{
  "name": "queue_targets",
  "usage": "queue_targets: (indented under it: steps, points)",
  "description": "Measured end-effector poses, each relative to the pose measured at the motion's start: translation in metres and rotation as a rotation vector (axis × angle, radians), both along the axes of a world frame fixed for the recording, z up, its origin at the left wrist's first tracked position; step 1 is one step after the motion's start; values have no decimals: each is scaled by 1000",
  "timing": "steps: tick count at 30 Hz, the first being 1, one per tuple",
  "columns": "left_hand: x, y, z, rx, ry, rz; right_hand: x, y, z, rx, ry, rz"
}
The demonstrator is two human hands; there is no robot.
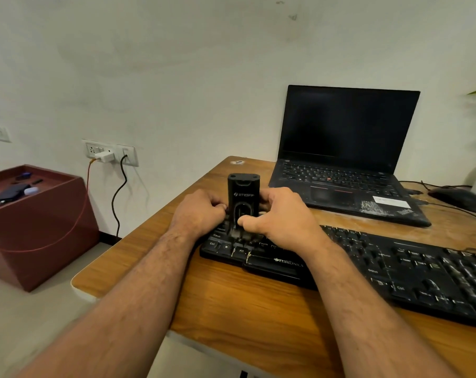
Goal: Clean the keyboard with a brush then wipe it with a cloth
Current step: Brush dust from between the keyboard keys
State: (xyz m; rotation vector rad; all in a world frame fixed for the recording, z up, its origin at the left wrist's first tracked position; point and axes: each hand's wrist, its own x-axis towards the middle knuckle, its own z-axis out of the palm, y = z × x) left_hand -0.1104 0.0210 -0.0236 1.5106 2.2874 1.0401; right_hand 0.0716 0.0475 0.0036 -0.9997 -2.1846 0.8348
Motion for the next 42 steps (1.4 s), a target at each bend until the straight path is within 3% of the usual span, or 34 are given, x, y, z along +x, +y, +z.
queue_targets:
  steps: [4,7,12,16,21,25,30,34,39,42]
  points:
    - [1,0,1,-7,-13,-4,-2,8,-1,88,-13,-176]
    - [1,0,1,-2,-13,-7,0,7,-1,-11,48,-84]
    - [2,0,2,-10,-19,-18,-2,10,-2,91,-10,-205]
    - [1,0,1,-4,-11,-12,6,10,1,-33,43,-77]
    - [1,2,0,-17,-25,-8,5,17,-2,30,17,-206]
    - [0,2,-1,-3,-1,7,8,14,-2,-9,35,-100]
    - [-1,4,-2,-21,-9,7,5,20,-5,85,-13,-235]
    - [-1,4,-2,-17,-5,5,10,21,-3,11,47,-163]
    - [1,4,-2,-24,4,8,10,25,-4,61,17,-267]
    - [1,4,-1,-24,12,2,11,24,-1,6,21,-182]
